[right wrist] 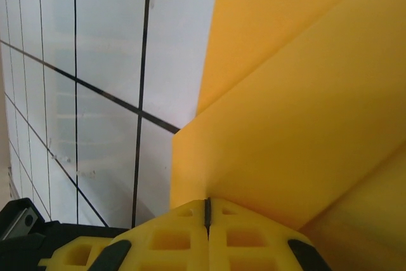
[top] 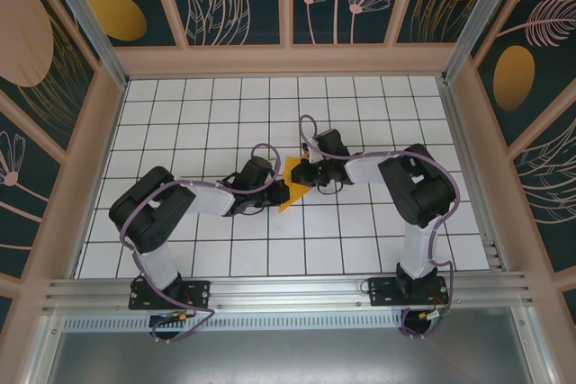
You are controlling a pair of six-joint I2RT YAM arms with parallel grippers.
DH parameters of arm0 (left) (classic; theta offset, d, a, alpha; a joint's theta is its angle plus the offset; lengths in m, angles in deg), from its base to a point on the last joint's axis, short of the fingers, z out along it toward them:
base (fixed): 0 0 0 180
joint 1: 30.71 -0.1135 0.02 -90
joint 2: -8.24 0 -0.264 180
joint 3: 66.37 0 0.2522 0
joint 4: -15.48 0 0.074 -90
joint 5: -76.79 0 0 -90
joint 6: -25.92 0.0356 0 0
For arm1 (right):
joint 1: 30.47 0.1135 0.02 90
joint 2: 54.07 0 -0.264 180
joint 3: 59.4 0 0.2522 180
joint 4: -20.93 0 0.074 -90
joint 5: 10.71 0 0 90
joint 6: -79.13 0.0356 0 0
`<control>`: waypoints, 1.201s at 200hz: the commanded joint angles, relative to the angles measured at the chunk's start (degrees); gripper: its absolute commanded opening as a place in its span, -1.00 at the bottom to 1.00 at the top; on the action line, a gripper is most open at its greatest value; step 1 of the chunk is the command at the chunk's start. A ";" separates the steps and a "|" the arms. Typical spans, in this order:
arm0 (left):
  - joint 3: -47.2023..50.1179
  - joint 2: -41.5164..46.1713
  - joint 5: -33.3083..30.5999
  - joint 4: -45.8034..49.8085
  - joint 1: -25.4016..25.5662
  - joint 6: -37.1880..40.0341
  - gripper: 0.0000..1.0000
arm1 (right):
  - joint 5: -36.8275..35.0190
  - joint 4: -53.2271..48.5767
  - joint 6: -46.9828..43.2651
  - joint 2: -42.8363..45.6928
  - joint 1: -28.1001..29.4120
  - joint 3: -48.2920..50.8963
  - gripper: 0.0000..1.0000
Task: Fold a paper plane with a square sheet of paper (pick it up from the middle)
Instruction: Fourth fold the wing at the center of the table.
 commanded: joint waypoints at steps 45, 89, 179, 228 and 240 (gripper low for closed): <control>0.62 -3.25 -4.39 10.76 -0.39 -0.96 -1.00 | -1.72 -3.78 -5.00 -3.06 -2.56 -1.78 -0.91; 2.67 -3.32 -4.32 13.31 -0.34 -1.05 -1.00 | -3.70 -1.63 -4.84 -4.64 -7.25 -2.77 -0.91; 5.11 -3.56 -4.11 13.41 -0.31 -1.89 -1.00 | -10.62 -5.58 -4.45 -10.55 -13.32 -11.02 -0.91; 5.23 -3.21 -4.02 13.04 -0.34 -1.71 -1.00 | -13.48 -6.52 -3.98 -12.17 -16.49 -14.49 -0.91; 5.11 -3.22 -4.12 13.05 -0.39 -1.63 -1.00 | -14.36 -7.31 -4.16 -12.14 -16.68 -15.79 -0.91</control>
